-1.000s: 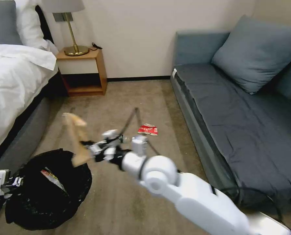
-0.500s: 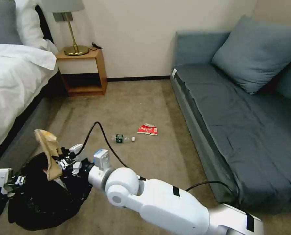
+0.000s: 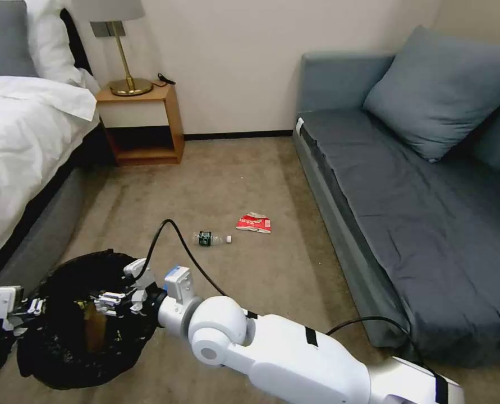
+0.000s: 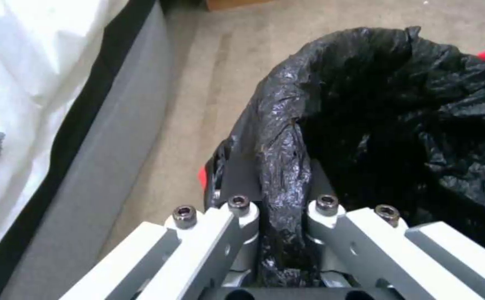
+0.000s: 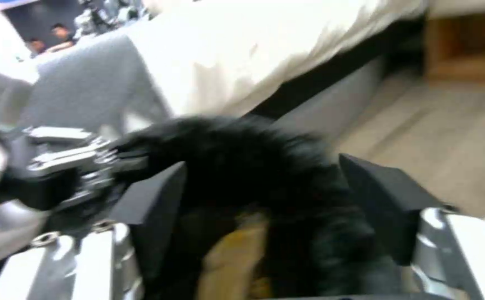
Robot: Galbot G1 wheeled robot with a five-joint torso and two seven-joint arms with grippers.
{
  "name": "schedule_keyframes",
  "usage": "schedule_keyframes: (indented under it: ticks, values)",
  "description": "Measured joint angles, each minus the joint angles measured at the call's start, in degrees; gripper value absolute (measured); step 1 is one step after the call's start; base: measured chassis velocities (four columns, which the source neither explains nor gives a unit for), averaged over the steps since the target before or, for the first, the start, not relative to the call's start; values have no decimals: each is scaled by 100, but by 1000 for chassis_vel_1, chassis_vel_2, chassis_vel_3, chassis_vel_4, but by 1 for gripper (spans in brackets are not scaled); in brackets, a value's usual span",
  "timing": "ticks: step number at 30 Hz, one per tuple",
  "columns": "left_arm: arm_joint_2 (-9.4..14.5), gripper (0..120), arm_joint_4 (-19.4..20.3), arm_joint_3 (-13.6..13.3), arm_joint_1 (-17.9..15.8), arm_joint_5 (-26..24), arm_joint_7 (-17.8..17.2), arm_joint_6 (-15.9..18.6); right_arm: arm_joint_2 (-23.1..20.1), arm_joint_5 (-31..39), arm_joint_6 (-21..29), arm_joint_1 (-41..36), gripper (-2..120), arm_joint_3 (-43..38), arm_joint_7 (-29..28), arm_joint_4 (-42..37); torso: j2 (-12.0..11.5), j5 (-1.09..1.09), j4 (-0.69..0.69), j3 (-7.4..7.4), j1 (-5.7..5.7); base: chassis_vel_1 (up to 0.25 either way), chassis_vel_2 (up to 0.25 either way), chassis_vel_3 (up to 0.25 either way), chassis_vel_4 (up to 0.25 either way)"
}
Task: Pick up the trash bin, then pick up the garbage on the floor and place it into the trash bin.
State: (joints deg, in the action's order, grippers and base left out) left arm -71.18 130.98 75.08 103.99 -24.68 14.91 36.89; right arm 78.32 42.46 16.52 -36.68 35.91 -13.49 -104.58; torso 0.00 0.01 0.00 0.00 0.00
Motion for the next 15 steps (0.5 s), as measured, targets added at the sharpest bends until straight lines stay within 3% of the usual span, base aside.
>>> schedule_keyframes:
  ticks: [4, 7, 9, 10, 14, 15]
  values:
    - [16, 5, -86, 2, -25, -14, 6, -1, -714, -762, -225, -468, 95, -824, 364, -442, 0, 0, 0, 0, 0, 0, 0, 0, 0]
    - [18, 5, -87, -19, -35, -15, 9, -2, -1045, -1237, -317, -918, 99, -1385, 552, -634, 0, 2, -2, 0, 0, 0, 0, 0, 0]
    - [19, 5, -92, -50, -55, -18, 17, -4, -1329, -1676, -499, -1667, 100, -2067, 750, -874, 0, 2, -3, 0, 0, 0, 0, 0, 0]
    - [19, 5, -92, -50, -55, -18, 17, -4, -1329, -1676, -499, -1667, 100, -2067, 750, -874, 0, 2, -3, 0, 0, 0, 0, 0, 0]
    - [50, 5, -129, -79, -71, -19, 34, -5, -1525, -2422, -1272, -3322, 100, -3678, 1301, -1133, 0, 2, -1, 0, 0, 0, 0, 0, 0]
    - [50, 5, -129, -79, -71, -19, 34, -5, -1525, -2422, -1272, -3322, 100, -3678, 1301, -1133, 0, 2, -1, 0, 0, 0, 0, 0, 0]
